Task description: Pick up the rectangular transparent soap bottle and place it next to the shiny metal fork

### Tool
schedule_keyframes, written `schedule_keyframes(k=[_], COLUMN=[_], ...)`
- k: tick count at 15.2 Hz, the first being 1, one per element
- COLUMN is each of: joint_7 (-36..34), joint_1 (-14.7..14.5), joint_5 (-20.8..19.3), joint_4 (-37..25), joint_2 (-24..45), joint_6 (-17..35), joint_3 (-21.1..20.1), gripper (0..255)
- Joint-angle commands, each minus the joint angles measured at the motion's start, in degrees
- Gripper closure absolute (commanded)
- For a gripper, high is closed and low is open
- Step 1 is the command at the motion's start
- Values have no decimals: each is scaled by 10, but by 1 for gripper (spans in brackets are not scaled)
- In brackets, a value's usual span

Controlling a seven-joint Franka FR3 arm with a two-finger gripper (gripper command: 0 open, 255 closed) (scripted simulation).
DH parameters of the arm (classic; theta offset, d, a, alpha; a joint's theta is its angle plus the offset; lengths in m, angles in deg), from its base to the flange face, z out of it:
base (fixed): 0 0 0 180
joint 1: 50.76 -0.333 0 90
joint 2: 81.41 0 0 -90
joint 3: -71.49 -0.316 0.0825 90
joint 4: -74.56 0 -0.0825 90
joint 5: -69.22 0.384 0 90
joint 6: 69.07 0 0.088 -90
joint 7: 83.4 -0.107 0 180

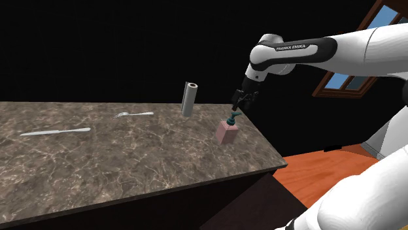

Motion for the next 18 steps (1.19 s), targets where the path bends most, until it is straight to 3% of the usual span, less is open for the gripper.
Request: schedule_keyframes(k=[1,9,17,18], joint_7=[9,13,13,13], joint_1=[5,4,4,4], joint_5=[11,17,17,17], joint_4=[-32,10,10,10], joint_2=[50,65,65,65], joint_6=[9,66,66,66], joint_3=[8,6,6,6], gripper=[0,0,0,255])
